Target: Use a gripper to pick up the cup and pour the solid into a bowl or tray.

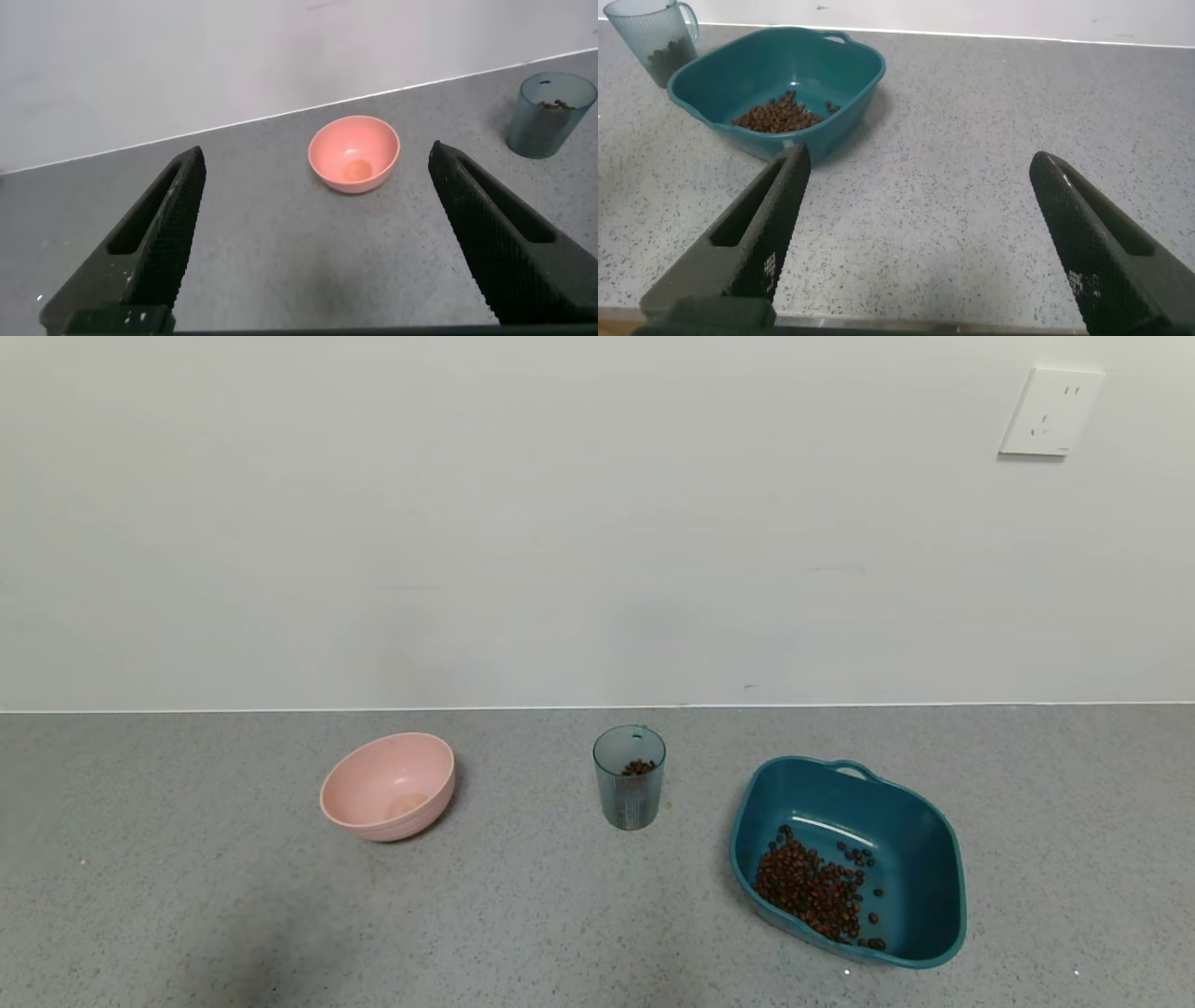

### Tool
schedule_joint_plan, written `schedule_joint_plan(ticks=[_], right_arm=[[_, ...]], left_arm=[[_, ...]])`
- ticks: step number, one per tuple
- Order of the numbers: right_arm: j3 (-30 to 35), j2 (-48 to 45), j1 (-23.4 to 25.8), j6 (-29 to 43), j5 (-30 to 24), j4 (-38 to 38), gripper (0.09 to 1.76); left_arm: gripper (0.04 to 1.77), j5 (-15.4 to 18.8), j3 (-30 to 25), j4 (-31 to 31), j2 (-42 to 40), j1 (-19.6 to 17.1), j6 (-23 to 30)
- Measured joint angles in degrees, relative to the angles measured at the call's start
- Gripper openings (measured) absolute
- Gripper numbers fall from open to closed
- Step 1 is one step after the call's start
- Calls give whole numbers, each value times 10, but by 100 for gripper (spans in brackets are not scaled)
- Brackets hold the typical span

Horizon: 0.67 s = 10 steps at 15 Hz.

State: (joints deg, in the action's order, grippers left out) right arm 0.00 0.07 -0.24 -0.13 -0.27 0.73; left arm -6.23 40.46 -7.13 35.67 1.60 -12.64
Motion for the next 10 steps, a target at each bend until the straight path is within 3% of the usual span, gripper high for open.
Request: schedule_joint_plan(ticks=[4,10], right_arm=[[0,0,0,0,0,0,171],[0,0,0,0,0,0,171]], left_arm=[[172,9,1,-44,-88,-44,3],[172,25,-45,-50,-173,-28,8]])
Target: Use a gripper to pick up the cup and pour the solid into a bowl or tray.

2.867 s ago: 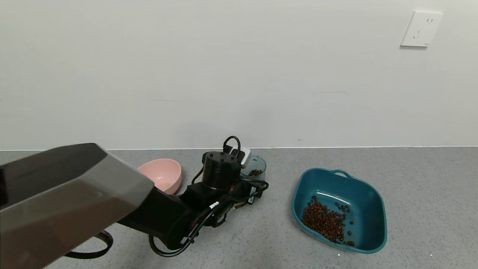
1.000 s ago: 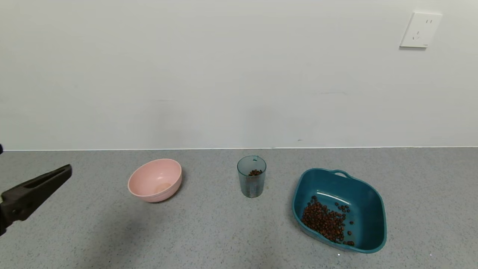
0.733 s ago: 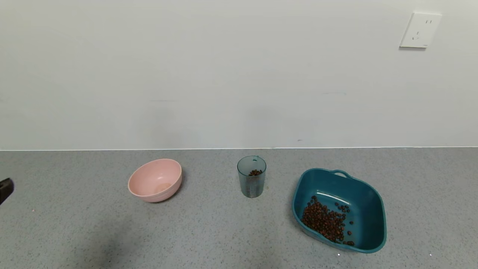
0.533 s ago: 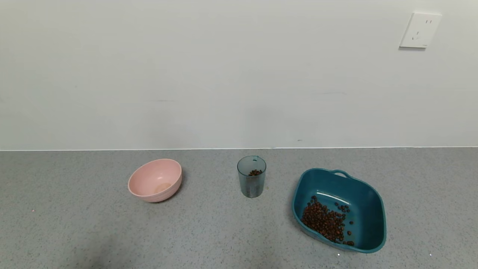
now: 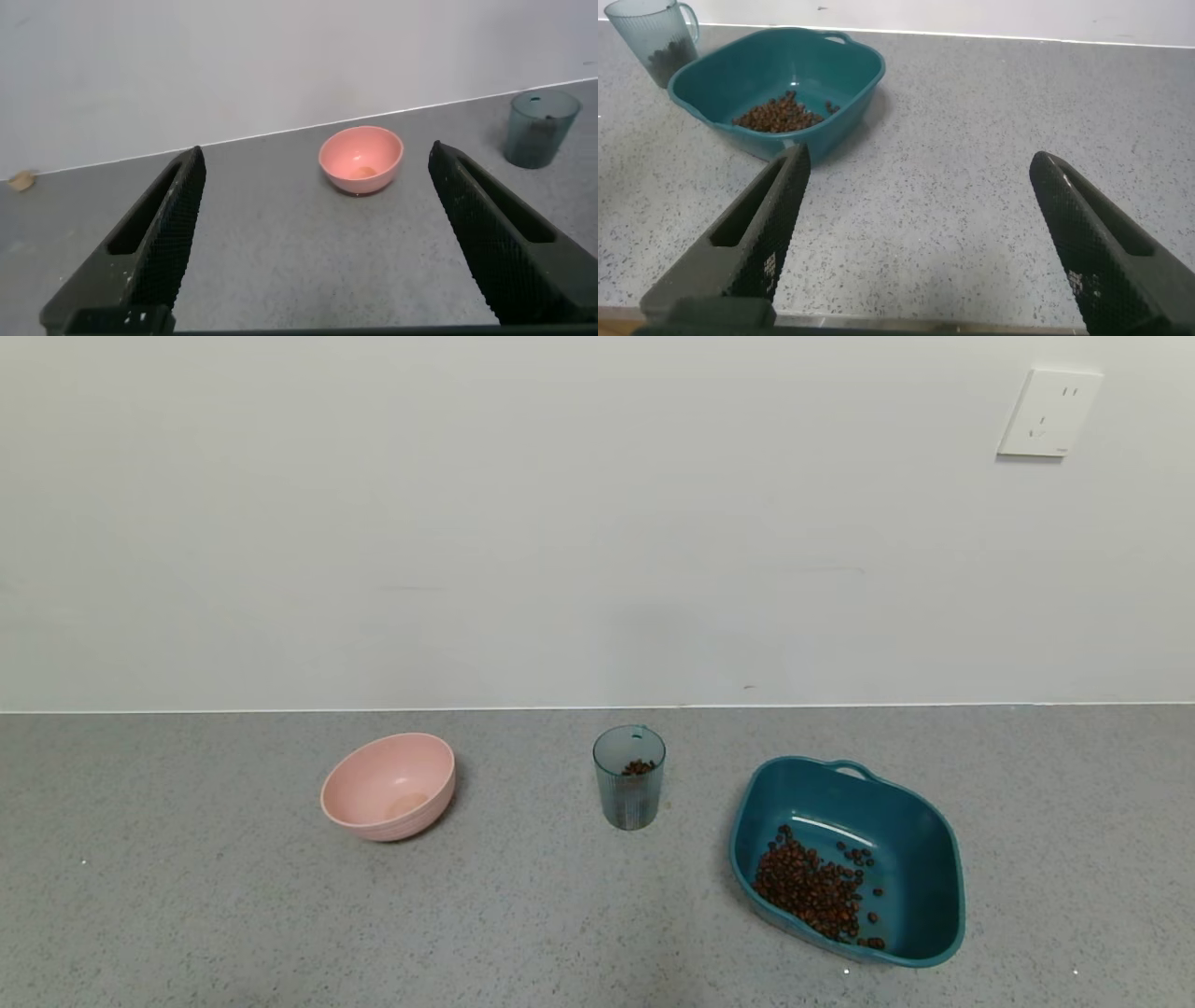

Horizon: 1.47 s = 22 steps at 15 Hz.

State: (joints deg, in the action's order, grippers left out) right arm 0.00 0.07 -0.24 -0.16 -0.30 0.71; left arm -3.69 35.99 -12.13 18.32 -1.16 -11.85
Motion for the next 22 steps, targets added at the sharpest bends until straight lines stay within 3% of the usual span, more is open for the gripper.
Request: schedule_joint_plan(ticks=[6,12,18,22], right_arm=[[0,0,0,0,0,0,171],[0,0,0,0,0,0,171],[0,0,0,0,0,0,171],[0,0,0,1,0,0,171]], left_arm=[[172,26,-87,15,-79,15,27],[172,53,-211,110,-149,13,38],[172,52,-332,187,-181,13,36],[172,47,-358,150,-183,13,39]])
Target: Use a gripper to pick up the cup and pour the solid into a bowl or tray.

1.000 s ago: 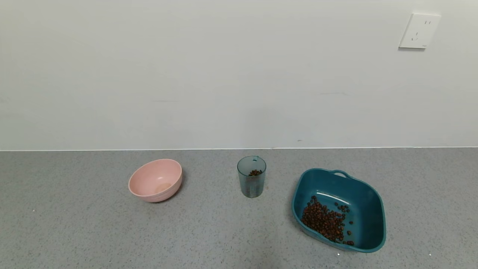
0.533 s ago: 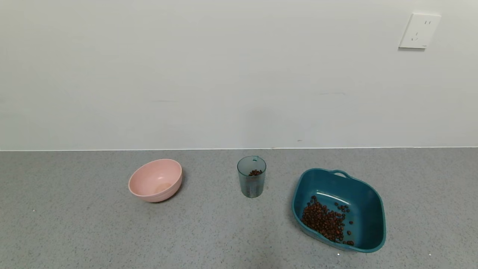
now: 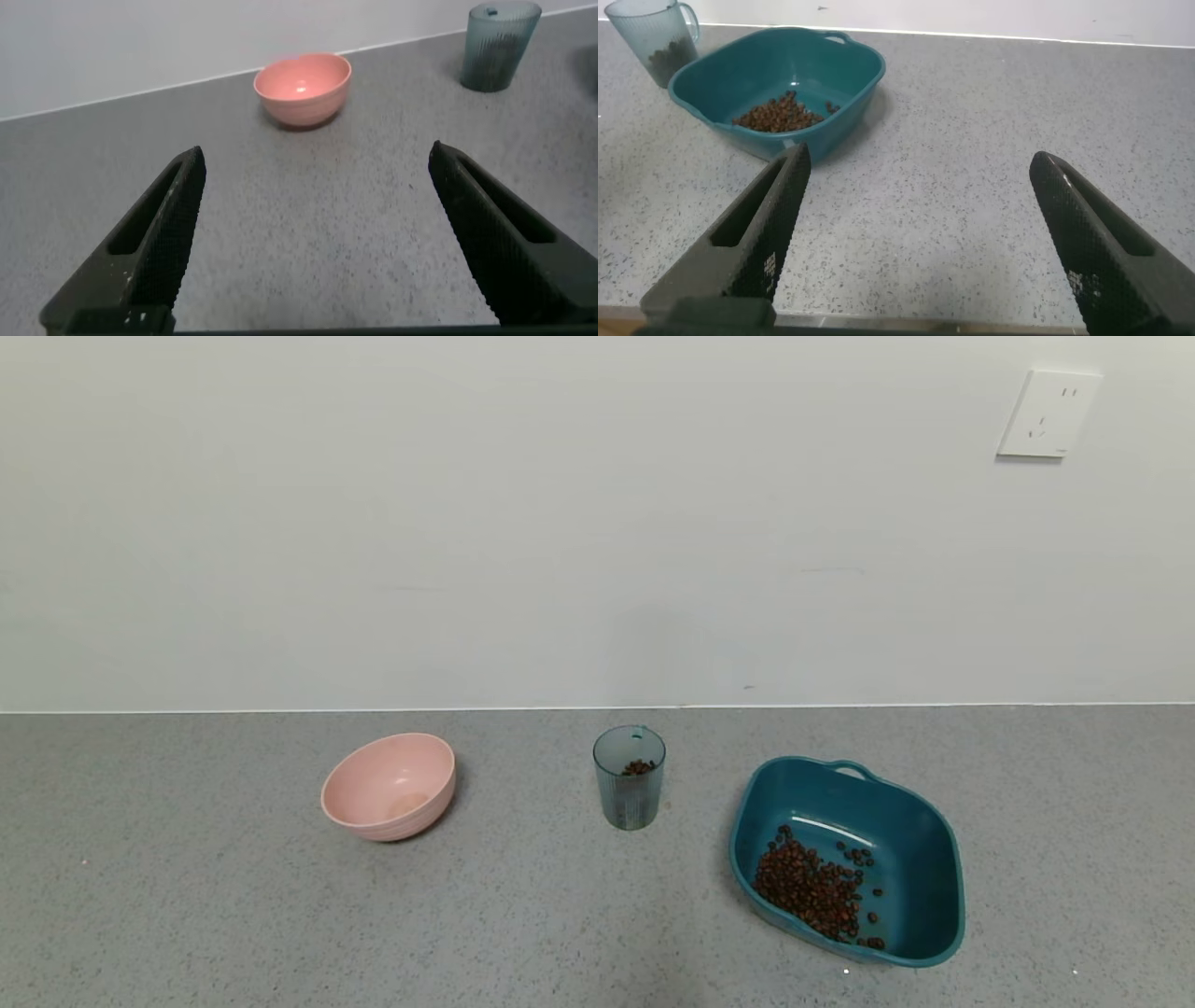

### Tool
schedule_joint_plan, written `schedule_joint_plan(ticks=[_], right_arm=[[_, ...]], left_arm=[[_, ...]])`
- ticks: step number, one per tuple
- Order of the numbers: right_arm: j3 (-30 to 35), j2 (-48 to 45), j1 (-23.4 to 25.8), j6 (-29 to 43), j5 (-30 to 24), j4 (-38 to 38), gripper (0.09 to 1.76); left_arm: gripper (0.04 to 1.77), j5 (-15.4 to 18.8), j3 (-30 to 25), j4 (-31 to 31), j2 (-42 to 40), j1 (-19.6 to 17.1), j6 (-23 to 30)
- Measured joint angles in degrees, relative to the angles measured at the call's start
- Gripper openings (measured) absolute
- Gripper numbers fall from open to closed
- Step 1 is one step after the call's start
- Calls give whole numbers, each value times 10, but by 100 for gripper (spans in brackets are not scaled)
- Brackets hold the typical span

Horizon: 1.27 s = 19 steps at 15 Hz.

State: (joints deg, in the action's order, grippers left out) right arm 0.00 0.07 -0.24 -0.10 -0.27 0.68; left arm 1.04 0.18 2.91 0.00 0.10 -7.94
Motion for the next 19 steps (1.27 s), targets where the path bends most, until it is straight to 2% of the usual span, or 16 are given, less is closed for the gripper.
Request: schedule_joint_plan(ticks=[6,10,19], right_arm=[[0,0,0,0,0,-1,171],[0,0,0,0,0,-1,171],[-1,0,0,0,0,-4,171]], left_arm=[[172,6,-2,-38,0,0,2],[172,0,-1,-38,0,0,30],[172,1,-2,-36,0,0,36]])
